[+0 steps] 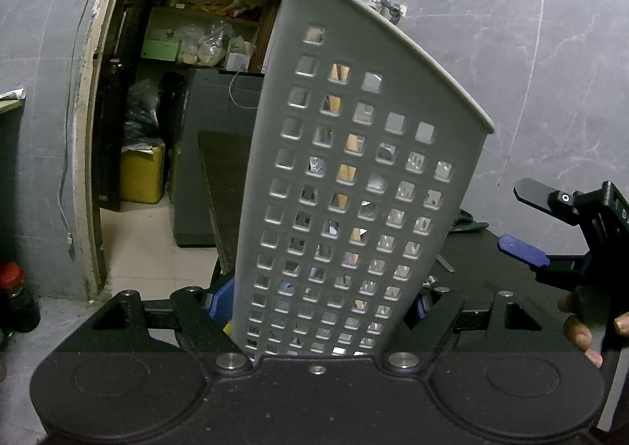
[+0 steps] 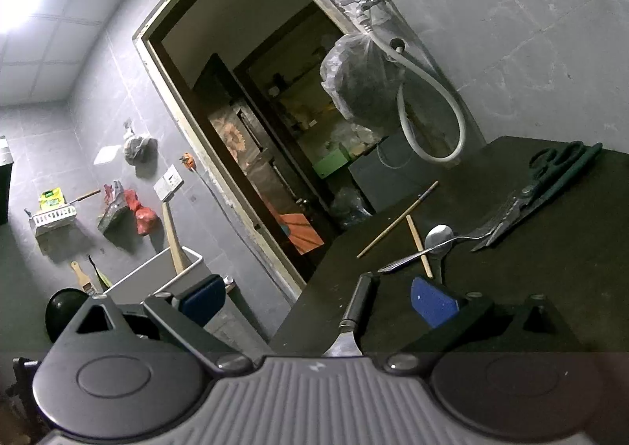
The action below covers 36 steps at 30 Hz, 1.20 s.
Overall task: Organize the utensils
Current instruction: 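Move the right tool back down over the utensil pile, then close the right tool on the black-handled silver peeler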
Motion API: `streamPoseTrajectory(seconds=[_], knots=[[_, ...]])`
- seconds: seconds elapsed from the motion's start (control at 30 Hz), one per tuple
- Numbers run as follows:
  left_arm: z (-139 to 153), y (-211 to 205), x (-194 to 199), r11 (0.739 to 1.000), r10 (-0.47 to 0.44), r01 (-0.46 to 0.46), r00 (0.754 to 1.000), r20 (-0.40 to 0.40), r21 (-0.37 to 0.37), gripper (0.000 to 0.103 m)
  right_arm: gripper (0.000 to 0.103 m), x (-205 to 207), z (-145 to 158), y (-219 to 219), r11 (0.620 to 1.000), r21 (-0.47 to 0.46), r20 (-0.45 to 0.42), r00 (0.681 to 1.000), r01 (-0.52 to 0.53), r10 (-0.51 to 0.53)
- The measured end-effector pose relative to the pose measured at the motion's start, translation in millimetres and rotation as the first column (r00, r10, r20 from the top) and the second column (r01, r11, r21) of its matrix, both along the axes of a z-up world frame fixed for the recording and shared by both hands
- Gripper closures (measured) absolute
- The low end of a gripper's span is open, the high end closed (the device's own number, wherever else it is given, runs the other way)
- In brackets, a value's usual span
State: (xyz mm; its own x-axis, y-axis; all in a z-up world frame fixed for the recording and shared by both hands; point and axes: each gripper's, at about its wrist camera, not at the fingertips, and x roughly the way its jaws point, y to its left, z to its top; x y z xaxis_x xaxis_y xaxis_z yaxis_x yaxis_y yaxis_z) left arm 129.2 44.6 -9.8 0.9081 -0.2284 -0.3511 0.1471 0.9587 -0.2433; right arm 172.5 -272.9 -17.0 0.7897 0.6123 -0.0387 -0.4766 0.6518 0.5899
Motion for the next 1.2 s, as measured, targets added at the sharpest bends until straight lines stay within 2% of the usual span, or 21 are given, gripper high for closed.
streamPoseTrajectory(seconds=[0.3,0.57,0.73,0.93,1.07,1.2], knots=[[-3,9,2,1.0,-0.018,0.018,1.0,0.008,-0.019,0.022,0.0,2,-2,7,0.999,-0.022,-0.062,0.998,0.031,-0.033],[-5,12,3,1.0,-0.016,0.016,1.0,0.01,-0.019,0.022,0.0,10,-2,21,0.995,-0.092,-0.138,0.989,0.031,-0.044],[-8,11,3,1.0,-0.013,0.013,1.0,0.016,-0.021,0.022,0.0,15,3,34,0.984,-0.176,-0.171,0.985,0.008,-0.039],[-12,10,0,0.999,-0.021,0.021,0.999,0.028,-0.026,0.022,0.0,41,18,54,0.956,-0.293,-0.291,0.953,-0.009,-0.08],[-15,11,-1,0.999,-0.024,0.025,0.999,0.033,-0.03,0.022,0.0,63,31,70,0.925,-0.38,-0.299,0.947,-0.003,-0.12],[-16,11,-2,0.999,-0.025,0.026,0.999,0.033,-0.031,0.022,0.0,84,40,93,0.872,-0.488,-0.304,0.943,-0.031,-0.137]])
